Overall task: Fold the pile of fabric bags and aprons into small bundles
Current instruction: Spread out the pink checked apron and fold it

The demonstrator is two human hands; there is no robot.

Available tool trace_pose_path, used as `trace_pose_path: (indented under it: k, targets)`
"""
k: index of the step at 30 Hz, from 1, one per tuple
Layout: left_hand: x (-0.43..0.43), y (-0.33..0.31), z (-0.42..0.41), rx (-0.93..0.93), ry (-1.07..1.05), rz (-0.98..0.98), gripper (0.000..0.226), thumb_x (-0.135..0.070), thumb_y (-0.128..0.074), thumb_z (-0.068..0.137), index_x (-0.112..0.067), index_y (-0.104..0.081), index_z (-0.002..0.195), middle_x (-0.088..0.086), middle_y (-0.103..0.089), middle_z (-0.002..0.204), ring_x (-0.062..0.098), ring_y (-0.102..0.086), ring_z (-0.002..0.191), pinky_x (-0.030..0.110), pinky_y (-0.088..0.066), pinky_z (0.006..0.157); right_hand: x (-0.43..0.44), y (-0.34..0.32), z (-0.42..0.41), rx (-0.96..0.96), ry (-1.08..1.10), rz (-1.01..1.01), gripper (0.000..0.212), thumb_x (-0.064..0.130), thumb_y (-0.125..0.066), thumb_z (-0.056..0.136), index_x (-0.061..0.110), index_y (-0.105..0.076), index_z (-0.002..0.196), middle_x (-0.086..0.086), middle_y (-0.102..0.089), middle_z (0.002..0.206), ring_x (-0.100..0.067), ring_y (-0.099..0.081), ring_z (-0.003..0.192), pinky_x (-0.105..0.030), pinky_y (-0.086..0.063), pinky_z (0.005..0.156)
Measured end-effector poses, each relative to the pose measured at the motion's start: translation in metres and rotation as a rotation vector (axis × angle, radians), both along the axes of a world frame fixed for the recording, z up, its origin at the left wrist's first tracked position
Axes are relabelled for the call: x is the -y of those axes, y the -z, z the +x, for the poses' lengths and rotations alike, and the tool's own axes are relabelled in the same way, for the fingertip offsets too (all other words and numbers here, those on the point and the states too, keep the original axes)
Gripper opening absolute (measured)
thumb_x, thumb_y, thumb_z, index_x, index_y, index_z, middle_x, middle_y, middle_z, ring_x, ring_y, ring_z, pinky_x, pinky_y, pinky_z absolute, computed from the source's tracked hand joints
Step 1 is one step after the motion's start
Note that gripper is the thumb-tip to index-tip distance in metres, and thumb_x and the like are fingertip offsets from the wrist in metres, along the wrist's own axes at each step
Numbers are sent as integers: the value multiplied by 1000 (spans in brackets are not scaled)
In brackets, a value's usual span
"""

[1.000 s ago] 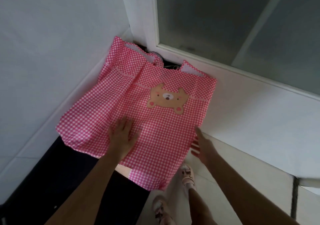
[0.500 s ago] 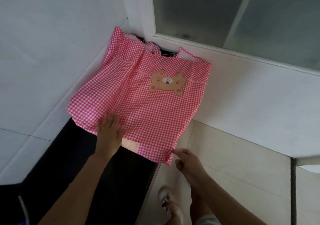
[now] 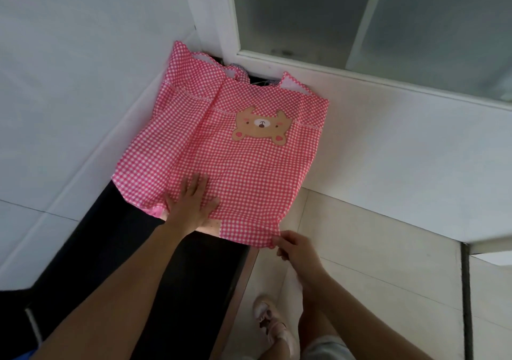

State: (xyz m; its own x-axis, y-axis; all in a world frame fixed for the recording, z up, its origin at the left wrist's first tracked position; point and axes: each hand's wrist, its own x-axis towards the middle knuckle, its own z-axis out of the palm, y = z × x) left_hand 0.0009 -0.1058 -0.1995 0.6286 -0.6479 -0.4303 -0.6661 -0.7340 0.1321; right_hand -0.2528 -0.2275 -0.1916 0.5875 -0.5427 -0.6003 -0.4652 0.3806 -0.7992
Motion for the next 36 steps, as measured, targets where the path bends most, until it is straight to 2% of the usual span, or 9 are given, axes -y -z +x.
trace_pose_path:
  k: [3, 6, 15, 19, 23, 26, 28, 32, 36]
  targets:
    - [-2, 0, 12, -24, 79, -41, 114, -94, 6, 54, -30, 21, 147, -11, 29, 153, 15, 23, 142, 53, 15, 110, 17, 5, -21, -14, -2, -103, 11, 19, -63, 90, 18, -71, 82, 4, -65, 63, -4, -53, 56, -20, -42, 56]
    - [-5, -2, 23, -83, 120, -62, 121, -96, -5, 55, -24, 15, 150, -8, 19, 158, 13, 16, 145, 44, 12, 116, 30, 18, -35, -39, 96, -6, 10, 16, -62, 91, 10, -70, 89, -18, -69, 88, -19, -59, 75, -29, -46, 67]
    - [-7, -5, 35, -39, 72, 15, 123, -104, -7, 38, -44, 31, 139, -7, 35, 152, 31, 26, 141, 60, 15, 104, 14, 49, 10, 236, 373, 941, 58, 34, -68, 85, 6, -46, 129, -18, -57, 123, -30, -55, 114, -43, -48, 98]
    - [-34, -15, 49, -58, 149, -97, 117, -92, -39, 57, -45, 26, 143, -5, 19, 158, 25, 12, 146, 57, 3, 116, 18, 40, 24, 229, 501, 994, 48, 8, -71, 76, 2, -49, 118, -18, -61, 110, -31, -60, 102, -41, -59, 78]
    - [-82, -15, 66, 45, 357, -30, 120, -60, -67, 69, -55, 35, 133, -8, 23, 154, 21, 20, 144, 48, 18, 111, 31, 36, 18, 183, 430, 705, 79, 9, -78, 64, 1, -41, 134, -17, -59, 120, -31, -62, 105, -36, -59, 70]
    - [-98, -14, 78, 125, 278, -35, 120, -14, -71, 76, -52, 22, 140, -5, 16, 156, 27, 18, 145, 54, 17, 110, 37, 23, 11, 372, 249, 380, 113, 24, -91, 51, 30, -29, 146, -9, -50, 134, -29, -60, 113, -37, -57, 79]
    - [-96, -14, 80, 138, 177, -21, 102, -4, -64, 81, -33, 5, 150, -2, 10, 158, 30, 7, 147, 60, 5, 114, 39, 10, 9, 434, -13, 44, 119, 30, -86, 56, 49, -11, 145, 5, -36, 147, -18, -47, 130, -38, -50, 95]
    - [-88, -14, 83, 158, 118, -68, 90, 7, -69, 69, -14, -33, 148, 11, -33, 153, 44, -34, 134, 71, -37, 95, 32, 2, 12, 189, -278, -653, 129, 47, -85, 59, 48, 11, 146, 14, 23, 156, -15, 10, 147, -41, -19, 112]
    - [-89, -3, 91, 129, 103, -132, 83, 16, -68, 67, -12, -44, 141, 19, -47, 142, 55, -45, 119, 66, -44, 90, 22, 5, 27, 86, -336, -932, 96, 20, -77, 76, 32, -15, 149, -15, -15, 157, -33, -24, 142, -44, -33, 106]
